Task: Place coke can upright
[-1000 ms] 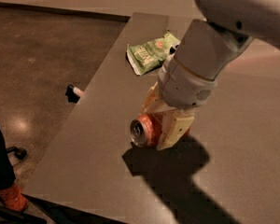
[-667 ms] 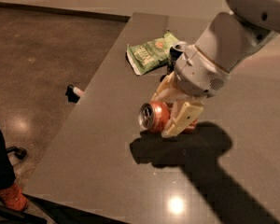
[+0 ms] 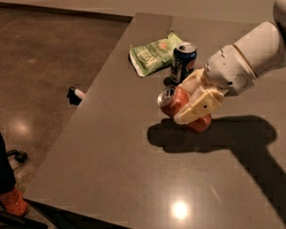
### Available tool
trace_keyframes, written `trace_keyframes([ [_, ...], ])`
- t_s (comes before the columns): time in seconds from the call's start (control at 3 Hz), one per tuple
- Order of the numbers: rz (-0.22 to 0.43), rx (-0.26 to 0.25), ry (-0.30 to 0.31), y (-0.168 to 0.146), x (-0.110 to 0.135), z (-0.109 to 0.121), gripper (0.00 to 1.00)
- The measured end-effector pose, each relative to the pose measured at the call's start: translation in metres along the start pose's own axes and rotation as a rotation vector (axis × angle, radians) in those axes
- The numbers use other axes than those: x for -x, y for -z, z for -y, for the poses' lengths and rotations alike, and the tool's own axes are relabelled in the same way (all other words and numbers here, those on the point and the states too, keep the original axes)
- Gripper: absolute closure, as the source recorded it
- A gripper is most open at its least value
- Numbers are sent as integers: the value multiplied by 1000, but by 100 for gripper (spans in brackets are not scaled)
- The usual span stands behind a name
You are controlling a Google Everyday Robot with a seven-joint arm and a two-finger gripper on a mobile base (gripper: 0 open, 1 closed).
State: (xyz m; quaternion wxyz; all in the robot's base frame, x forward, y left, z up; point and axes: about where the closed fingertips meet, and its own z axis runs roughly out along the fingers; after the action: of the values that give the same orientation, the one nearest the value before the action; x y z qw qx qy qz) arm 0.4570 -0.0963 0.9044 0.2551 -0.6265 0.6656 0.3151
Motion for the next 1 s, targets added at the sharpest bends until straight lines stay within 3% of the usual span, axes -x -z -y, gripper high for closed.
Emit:
trace_keyframes([
  [0.33,124,-40,-105,10,-8,12,100],
  [0.67,299,-94,-183,25,-6,23,100],
  [1.0,406,-127,-216,37,-3,29,100],
])
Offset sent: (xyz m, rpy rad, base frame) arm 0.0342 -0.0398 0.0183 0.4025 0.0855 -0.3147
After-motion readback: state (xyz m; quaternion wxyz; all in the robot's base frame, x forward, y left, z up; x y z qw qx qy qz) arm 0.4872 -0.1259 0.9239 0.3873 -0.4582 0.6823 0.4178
